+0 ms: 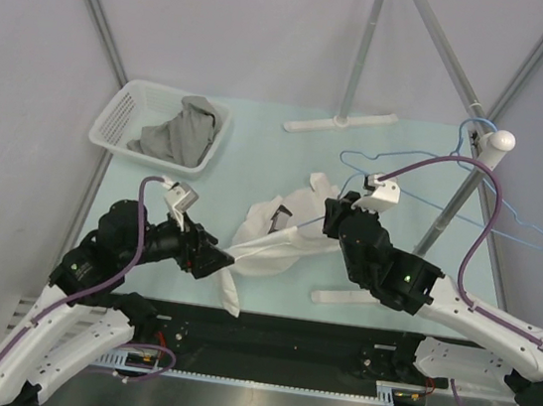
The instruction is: Remove the t-shirt from the hanger
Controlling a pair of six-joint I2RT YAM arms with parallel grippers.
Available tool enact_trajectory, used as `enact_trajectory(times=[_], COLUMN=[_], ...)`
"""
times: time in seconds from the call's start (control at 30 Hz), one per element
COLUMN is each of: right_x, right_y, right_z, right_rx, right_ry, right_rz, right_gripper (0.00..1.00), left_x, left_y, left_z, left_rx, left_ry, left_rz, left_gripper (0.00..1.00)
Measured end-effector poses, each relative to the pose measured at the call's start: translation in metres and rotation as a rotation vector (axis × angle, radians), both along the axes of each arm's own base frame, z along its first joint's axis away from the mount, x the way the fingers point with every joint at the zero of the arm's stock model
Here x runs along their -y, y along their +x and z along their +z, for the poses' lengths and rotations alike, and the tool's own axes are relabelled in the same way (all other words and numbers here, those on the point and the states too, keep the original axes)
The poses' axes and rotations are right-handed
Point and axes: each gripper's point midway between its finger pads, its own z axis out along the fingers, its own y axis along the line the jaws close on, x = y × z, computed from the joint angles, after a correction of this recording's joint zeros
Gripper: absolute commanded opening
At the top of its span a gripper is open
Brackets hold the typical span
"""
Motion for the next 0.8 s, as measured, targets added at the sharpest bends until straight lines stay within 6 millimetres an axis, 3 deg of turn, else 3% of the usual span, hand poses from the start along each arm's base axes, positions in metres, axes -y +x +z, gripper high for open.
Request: enact_trajectory(times=[0.13,0.3,0.4,0.43,0.6,0.73,0.8], right_x=[0.0,0.0,0.0,-0.001,-0.002,-0.003,-0.003], right_y=[0.0,0.0,0.0,0.0,0.001,0.001,0.001], right_z=[-0.001,-0.001,-0.001,-0.001,-0.002,-0.002,-0.002], right_rx=[-0.002,-0.004,-0.004,-0.004,-0.007,-0.01,-0.012], right_ry=[-0.004,-0.006,-0.007,-0.007,-0.007,0.005,0.01], right_rz=[0.0,0.0,0.0,0.0,-0.001,-0.004,-0.006], right_gripper=[0.0,0.0,0.0,0.0,0.0,0.0,0.0], left_x=[0.005,0.005,0.004,0.003,0.005,0.006,0.006], left_y=[-0.003,-0.01,-0.013,-0.013,-0.012,-0.01,-0.009], left_z=[-0.015,-0.022,-0.021,-0.021,-0.028,-0.033,-0.033], left_rx=[-0.067,-0.103,-0.1,-0.101,-0.14,-0.164,-0.16], left_ry=[0.009,0.011,0.007,0.007,0.012,0.024,0.025], left_rz=[-0.025,-0.047,-0.046,-0.046,-0.04,-0.038,-0.03], left_gripper=[0.9,0.85,0.67,0.53,0.19,0.0,0.0])
